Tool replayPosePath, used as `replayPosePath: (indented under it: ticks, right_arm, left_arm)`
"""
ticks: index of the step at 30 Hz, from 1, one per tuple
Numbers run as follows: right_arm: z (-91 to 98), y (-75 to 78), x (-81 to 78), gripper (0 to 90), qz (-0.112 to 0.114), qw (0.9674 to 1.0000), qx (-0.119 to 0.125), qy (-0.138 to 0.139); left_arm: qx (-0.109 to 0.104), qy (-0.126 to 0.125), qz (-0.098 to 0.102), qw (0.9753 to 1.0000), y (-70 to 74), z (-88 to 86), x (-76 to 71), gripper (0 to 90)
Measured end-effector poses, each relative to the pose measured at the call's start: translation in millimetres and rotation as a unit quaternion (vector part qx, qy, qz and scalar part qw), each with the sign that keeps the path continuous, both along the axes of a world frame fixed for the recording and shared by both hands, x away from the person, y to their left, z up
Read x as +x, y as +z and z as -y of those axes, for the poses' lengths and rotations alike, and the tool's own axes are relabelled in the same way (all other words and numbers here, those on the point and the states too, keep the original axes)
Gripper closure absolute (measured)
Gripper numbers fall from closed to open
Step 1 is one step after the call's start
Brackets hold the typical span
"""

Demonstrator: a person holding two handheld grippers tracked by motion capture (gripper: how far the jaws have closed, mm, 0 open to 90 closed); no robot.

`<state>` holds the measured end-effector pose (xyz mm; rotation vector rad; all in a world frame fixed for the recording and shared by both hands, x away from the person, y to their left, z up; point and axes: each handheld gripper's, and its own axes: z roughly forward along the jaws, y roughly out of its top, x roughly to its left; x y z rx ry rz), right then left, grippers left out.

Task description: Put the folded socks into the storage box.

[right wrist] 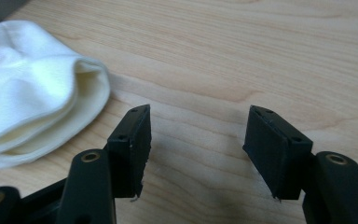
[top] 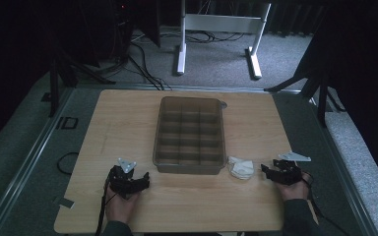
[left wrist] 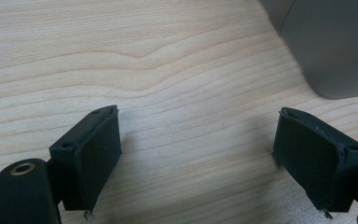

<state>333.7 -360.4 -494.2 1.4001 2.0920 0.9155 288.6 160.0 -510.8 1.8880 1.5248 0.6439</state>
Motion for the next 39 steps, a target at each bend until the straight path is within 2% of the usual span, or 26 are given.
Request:
replayPosePath:
  ticks: [4, 8, 10, 11, 19, 24, 34, 36, 39]
  right_arm:
    - [-0.3, 8.9, -1.8, 42.3, 0.002, 0.9998, -0.005, 0.017]
    - [-2.5, 23.6, -2.3, 42.5, 0.012, 0.9991, -0.024, 0.034]
    - [-2.5, 23.6, -2.3, 42.5, 0.012, 0.9991, -0.024, 0.034]
    - [-2.3, 31.9, -1.8, 42.5, 0.017, 0.9987, -0.026, 0.041]
    - [-3.6, 44.2, 1.9, 41.2, 0.009, 0.9973, -0.034, 0.065]
    - [-4.2, 55.1, 2.4, 41.2, 0.013, 0.9961, -0.038, 0.079]
    - [-9.9, 70.2, 3.7, 41.7, 0.007, 0.9916, -0.058, 0.115]
    - [-12.9, 73.6, 4.3, 41.7, 0.002, 0.9893, -0.070, 0.128]
    - [-14.7, 76.8, 5.1, 41.6, -0.001, 0.9875, -0.079, 0.136]
  left_arm:
    - [0.000, 0.000, 0.000, 1.0000, 0.0, -0.1, 0.0, 15.2]
    - [0.000, 0.000, 0.000, 1.0000, 0.0, 0.0, 0.0, 15.2]
    - [0.000, 0.000, 0.000, 1.0000, 0.0, -0.1, 0.0, 15.2]
    - [0.000, 0.000, 0.000, 1.0000, 0.0, 0.0, 0.0, 15.2]
    - [0.000, 0.000, 0.000, 1.0000, 0.0, 0.0, 0.0, 15.2]
    - [0.000, 0.000, 0.000, 1.0000, 0.0, 0.0, 0.0, 15.2]
    - [0.000, -0.001, 0.000, 1.0000, 0.0, 0.0, -0.1, 15.2]
    - [0.000, -0.001, 0.000, 1.0000, 0.0, 0.0, -0.1, 15.2]
    - [0.001, -0.001, 0.000, 1.0000, 0.0, 0.0, -0.1, 15.2]
